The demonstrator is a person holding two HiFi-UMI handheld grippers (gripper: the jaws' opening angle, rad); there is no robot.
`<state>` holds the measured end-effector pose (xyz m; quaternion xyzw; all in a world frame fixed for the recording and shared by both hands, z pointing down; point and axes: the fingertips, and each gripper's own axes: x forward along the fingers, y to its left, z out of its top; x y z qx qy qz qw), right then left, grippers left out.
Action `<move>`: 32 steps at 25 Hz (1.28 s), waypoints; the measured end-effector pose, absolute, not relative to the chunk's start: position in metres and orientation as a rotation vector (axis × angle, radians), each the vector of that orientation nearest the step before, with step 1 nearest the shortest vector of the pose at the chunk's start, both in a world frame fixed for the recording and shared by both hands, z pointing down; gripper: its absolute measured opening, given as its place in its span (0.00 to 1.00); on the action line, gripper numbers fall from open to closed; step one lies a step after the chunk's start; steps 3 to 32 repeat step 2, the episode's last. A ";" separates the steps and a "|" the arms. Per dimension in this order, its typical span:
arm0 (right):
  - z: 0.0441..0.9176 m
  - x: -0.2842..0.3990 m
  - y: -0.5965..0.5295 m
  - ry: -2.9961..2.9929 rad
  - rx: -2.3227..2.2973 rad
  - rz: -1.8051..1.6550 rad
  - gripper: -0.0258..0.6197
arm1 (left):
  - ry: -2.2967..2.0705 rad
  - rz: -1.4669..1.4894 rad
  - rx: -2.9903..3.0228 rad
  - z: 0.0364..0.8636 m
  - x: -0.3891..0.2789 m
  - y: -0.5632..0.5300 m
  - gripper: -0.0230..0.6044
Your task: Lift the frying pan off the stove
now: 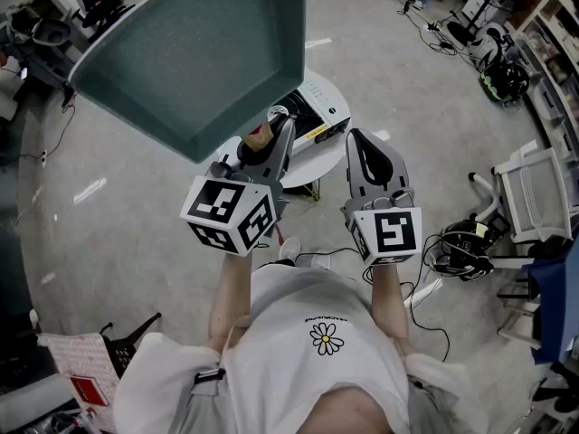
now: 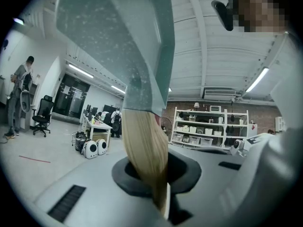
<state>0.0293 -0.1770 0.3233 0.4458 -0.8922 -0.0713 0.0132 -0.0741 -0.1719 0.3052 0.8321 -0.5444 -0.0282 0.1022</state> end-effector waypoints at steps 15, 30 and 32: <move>0.323 0.029 -0.178 -2.781 1.386 -0.224 0.04 | -1.605 -0.087 2.455 0.305 -0.074 -0.173 0.07; 0.323 0.029 -0.178 -2.781 1.386 -0.224 0.04 | -1.605 -0.087 2.455 0.305 -0.074 -0.173 0.07; 0.323 0.029 -0.178 -2.781 1.386 -0.224 0.04 | -1.605 -0.087 2.455 0.305 -0.074 -0.173 0.07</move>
